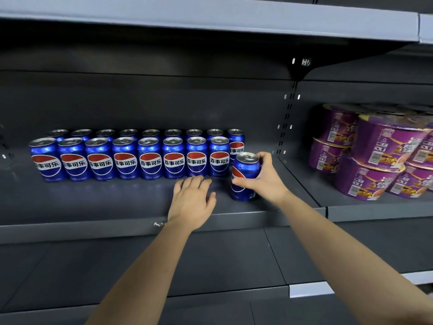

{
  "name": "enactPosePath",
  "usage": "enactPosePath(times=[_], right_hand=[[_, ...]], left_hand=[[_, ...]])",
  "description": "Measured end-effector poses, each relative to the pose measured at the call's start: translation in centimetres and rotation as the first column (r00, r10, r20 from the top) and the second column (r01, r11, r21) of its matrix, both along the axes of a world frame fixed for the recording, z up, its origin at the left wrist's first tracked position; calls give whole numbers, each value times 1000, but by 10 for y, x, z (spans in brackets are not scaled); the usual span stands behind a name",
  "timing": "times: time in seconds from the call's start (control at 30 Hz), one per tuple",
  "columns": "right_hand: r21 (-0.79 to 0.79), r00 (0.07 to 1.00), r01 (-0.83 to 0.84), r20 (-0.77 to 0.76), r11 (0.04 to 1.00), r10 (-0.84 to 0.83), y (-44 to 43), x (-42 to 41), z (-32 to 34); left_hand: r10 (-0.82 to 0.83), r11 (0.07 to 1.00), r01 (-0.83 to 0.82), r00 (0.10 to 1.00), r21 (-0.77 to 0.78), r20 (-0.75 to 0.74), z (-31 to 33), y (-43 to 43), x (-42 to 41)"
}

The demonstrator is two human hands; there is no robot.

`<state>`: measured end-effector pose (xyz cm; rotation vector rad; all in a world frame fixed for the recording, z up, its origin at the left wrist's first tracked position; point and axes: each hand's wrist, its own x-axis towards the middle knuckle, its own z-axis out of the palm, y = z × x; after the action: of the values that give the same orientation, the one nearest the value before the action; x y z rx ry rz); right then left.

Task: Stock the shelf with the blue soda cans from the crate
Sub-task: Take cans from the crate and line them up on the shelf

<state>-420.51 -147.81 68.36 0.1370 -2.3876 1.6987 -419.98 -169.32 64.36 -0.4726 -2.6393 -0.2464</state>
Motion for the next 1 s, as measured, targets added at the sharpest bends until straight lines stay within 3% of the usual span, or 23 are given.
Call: enactPosePath(times=[0.27,0.53,1.0], right_hand=[[29,990,140,-37,990,-139,2,3,-8],[-41,994,97,-36,994,-99,2,-8,-8],[14,997,79,-22,997,-78,1,-52,-2]], left_hand=[[-10,1000,9,1000,17,26,-1,-1,-2],[-2,1000,2,1000,-3,18,-4,-1,-5],[22,999,-26,996,46,91,-4,-2,-8]])
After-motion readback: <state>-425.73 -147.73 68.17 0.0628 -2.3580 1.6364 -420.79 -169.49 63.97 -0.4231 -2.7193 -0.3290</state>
